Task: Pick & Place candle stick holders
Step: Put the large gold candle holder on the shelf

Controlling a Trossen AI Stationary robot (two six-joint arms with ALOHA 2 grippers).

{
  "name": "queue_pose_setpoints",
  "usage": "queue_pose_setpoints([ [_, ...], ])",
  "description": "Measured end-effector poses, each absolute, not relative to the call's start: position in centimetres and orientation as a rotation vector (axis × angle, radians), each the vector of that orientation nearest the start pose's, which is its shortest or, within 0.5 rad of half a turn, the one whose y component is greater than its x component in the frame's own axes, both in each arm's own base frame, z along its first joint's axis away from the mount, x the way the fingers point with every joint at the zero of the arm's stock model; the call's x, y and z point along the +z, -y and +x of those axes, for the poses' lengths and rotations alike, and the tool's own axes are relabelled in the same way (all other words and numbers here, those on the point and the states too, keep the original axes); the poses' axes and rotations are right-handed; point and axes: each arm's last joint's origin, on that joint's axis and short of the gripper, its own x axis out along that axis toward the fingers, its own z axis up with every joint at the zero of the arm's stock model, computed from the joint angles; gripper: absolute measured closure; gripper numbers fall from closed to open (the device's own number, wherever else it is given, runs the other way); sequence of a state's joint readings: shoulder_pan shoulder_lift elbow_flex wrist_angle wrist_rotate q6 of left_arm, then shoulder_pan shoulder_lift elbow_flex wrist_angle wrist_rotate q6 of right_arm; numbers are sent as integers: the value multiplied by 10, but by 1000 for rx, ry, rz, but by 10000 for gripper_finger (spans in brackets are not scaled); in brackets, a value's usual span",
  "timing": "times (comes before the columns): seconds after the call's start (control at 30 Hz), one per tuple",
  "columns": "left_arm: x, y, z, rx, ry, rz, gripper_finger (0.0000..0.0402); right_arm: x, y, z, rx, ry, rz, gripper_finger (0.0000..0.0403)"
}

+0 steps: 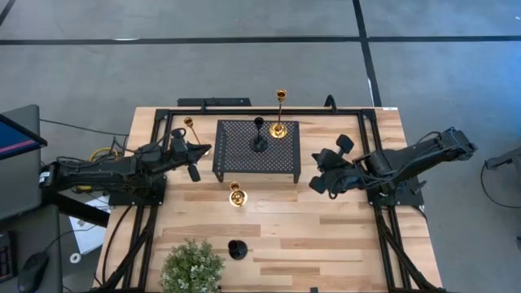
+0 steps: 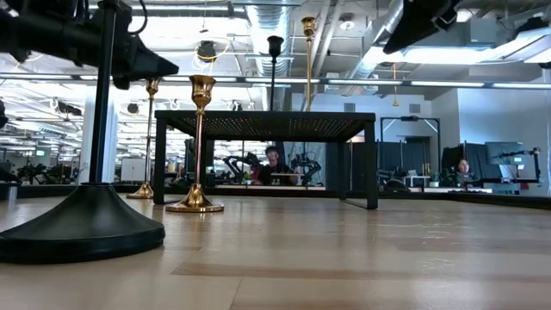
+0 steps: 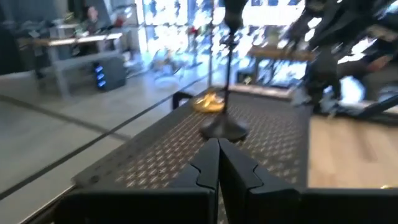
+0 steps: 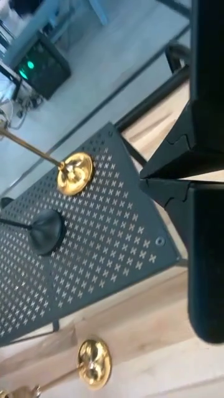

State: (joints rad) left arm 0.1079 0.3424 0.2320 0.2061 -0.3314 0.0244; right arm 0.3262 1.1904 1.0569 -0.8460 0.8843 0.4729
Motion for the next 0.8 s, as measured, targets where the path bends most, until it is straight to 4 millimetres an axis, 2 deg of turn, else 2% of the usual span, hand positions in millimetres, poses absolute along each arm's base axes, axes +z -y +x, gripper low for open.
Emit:
queue_pose_setpoints([
  [0.1, 239, -18, 113, 515, 2, 24, 398, 303, -50, 215, -692, -667, -138, 402],
  [0.2, 244, -11, 112, 502, -60, 44, 398, 303, -48, 215, -701, -668, -132, 402],
  [0.33, 257, 0, 110, 416, -41, 89, 398, 304, -46, 215, -733, -660, -144, 402],
  [0.6, 259, 2, 111, 373, -54, 180, 398, 304, -38, 215, -782, -659, -143, 403],
  [0.8, 275, 1, 118, 281, 76, 260, 398, 303, -37, 215, -785, -659, -142, 403],
])
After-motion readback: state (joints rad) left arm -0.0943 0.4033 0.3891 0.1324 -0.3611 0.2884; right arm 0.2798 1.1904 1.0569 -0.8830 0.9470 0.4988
